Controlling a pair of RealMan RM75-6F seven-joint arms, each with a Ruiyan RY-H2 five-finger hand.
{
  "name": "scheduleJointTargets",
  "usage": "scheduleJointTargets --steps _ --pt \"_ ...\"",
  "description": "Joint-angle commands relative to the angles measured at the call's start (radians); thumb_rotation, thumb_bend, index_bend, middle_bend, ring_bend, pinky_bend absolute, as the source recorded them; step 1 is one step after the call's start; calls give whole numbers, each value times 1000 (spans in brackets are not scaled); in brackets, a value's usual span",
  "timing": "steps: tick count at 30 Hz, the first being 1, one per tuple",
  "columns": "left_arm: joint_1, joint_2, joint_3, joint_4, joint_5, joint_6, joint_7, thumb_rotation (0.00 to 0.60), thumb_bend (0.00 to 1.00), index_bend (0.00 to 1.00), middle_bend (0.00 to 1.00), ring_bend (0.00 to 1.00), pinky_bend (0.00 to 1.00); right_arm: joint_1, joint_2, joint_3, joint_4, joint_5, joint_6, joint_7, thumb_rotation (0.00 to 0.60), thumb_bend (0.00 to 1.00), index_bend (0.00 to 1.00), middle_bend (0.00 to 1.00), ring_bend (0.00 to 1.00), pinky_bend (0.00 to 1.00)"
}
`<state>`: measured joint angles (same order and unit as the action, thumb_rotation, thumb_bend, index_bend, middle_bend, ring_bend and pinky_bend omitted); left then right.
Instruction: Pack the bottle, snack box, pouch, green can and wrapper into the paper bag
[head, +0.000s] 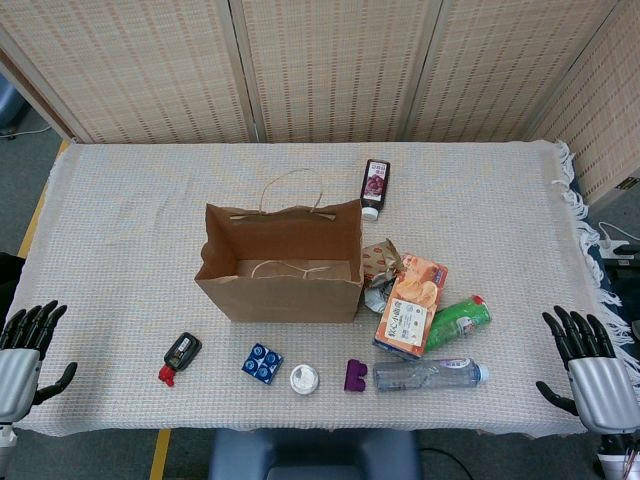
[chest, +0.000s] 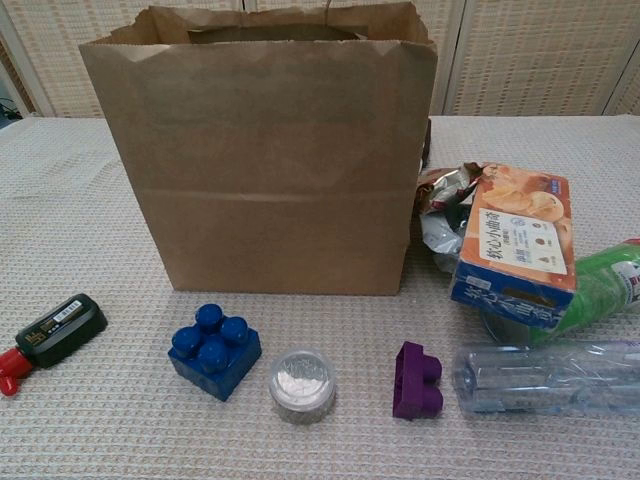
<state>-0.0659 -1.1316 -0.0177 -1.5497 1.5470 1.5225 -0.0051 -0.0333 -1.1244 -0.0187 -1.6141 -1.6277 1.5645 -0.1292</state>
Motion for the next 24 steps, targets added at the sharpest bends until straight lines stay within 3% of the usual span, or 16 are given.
scheduleJointTargets --steps 1,10,17,24 --pt "0 0 0 0 1 1 0 600 322 0 0 0 0 0 1 -1 -1 -1 -1 0 600 41 0 0 0 0" --pt "0 1 1 1 1 0 -6 600 322 0 0 0 0 5 15 -20 -14 -9 -29 20 600 41 0 0 0 0" --pt "-1 2 0 -1 -3 -5 -6 600 323 0 0 0 0 32 40 -56 -93 14 -138 5 600 41 0 67 13 158" --pt "-1 2 0 -1 -3 -4 -5 600 324 0 0 0 0 73 20 -67 -169 49 -247 -74 600 41 0 69 20 165"
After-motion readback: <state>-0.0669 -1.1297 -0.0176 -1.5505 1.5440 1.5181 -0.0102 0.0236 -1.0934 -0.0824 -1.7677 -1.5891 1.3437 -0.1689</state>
